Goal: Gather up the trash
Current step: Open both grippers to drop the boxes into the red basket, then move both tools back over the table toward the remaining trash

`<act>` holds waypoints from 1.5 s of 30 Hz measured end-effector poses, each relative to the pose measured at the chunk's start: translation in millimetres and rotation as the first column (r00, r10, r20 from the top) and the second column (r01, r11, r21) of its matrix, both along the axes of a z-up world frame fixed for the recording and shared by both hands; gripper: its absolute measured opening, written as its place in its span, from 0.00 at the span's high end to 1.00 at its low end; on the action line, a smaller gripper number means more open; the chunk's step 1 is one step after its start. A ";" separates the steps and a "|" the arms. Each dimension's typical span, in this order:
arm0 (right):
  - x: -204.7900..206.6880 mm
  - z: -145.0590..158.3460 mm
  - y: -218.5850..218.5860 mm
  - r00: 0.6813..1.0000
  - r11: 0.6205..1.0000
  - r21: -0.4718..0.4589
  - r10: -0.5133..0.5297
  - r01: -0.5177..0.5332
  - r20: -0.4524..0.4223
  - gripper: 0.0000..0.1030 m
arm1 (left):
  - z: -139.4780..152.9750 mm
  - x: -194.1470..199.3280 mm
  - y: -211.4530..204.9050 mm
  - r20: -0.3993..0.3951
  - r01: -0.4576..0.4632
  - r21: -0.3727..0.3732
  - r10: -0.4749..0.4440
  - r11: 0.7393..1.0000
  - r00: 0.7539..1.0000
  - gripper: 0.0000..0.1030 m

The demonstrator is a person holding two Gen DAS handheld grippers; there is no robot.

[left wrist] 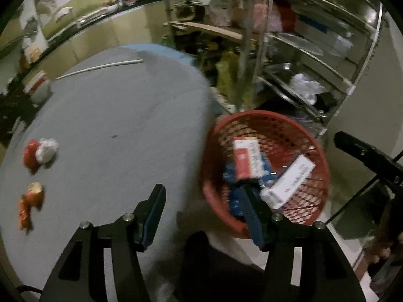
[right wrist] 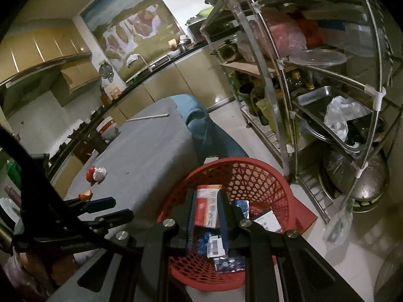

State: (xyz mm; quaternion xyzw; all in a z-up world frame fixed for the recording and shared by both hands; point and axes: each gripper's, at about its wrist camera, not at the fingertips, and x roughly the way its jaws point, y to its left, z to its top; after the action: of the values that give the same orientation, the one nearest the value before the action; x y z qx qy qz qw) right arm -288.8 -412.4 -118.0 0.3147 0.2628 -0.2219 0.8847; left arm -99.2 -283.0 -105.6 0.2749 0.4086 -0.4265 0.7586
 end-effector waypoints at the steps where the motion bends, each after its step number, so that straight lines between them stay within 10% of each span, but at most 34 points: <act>1: 3.4 -0.2 1.4 1.000 1.000 0.005 0.010 -0.010 -0.001 0.81 | 1.2 2.1 5.6 0.019 -0.017 0.002 0.017 1.000 1.000 0.41; 38: 151.4 21.8 95.0 0.942 0.941 -0.073 0.325 -0.330 -0.080 0.69 | 12.5 112.0 136.5 0.090 -0.394 -0.044 0.396 0.918 0.914 0.40; 45: 197.9 21.1 113.5 0.907 0.908 -0.055 0.408 -0.415 -0.106 0.65 | 7.2 154.7 194.2 0.063 -0.523 -0.054 0.526 0.850 0.848 0.40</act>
State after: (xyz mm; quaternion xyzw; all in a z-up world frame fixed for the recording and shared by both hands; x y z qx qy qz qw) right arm -90.9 -298.9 -96.9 0.2077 0.3550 -0.0544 0.9099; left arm 55.6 -88.7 -98.4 0.1557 0.4317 -0.1997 0.8658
